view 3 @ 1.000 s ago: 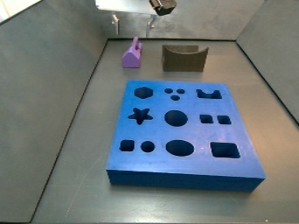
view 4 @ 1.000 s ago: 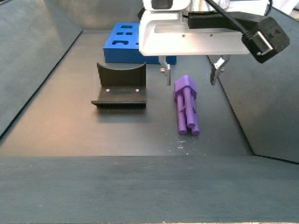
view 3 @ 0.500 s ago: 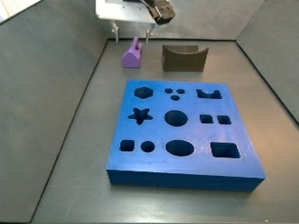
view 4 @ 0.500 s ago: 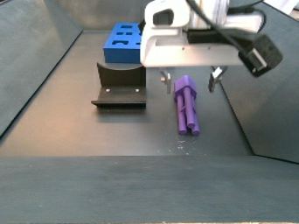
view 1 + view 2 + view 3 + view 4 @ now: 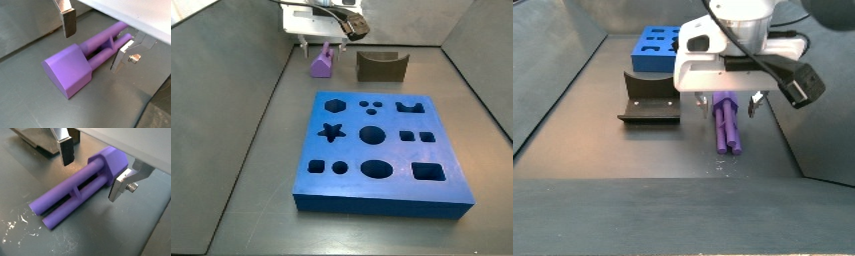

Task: Pick up the 3 prong object. Move up. Rotate the 3 prong object. Place the 3 prong object on the fixture. Regrasp the 3 prong object. Move to above the board. Insert the 3 prong object.
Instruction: Rotate the 3 prong object.

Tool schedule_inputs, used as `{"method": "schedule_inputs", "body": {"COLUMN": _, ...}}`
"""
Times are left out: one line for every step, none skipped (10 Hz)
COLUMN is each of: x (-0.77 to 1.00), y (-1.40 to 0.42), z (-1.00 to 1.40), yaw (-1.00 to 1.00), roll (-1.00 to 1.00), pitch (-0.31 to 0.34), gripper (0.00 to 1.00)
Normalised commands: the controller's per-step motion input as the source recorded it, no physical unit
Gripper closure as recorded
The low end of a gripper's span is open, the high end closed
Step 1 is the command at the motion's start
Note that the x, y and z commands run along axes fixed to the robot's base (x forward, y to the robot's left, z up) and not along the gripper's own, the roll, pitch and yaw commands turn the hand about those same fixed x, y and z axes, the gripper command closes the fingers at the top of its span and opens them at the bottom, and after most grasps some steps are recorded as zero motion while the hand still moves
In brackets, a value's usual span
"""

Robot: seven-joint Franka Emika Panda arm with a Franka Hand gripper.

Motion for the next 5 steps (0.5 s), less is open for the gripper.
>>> {"method": "schedule_inputs", "body": {"x": 0.04, "y": 0.01, "z": -0.45, "yaw": -0.01, "roll": 0.16, "pitch": -0.029, "gripper": 0.00}}
{"method": "schedule_inputs", "body": {"x": 0.04, "y": 0.01, "z": -0.39, "yaw": 0.00, "roll": 0.17, "pitch": -0.031, "gripper": 0.00}}
{"method": "schedule_inputs", "body": {"x": 0.04, "y": 0.00, "z": -0.30, "yaw": 0.00, "roll": 0.18, "pitch": -0.030, "gripper": 0.00}}
{"method": "schedule_inputs", "body": {"x": 0.04, "y": 0.00, "z": -0.27, "yaw": 0.01, "roll": 0.18, "pitch": -0.032, "gripper": 0.00}}
{"method": "schedule_inputs", "body": {"x": 0.03, "y": 0.00, "z": -0.19, "yaw": 0.01, "roll": 0.20, "pitch": -0.032, "gripper": 0.00}}
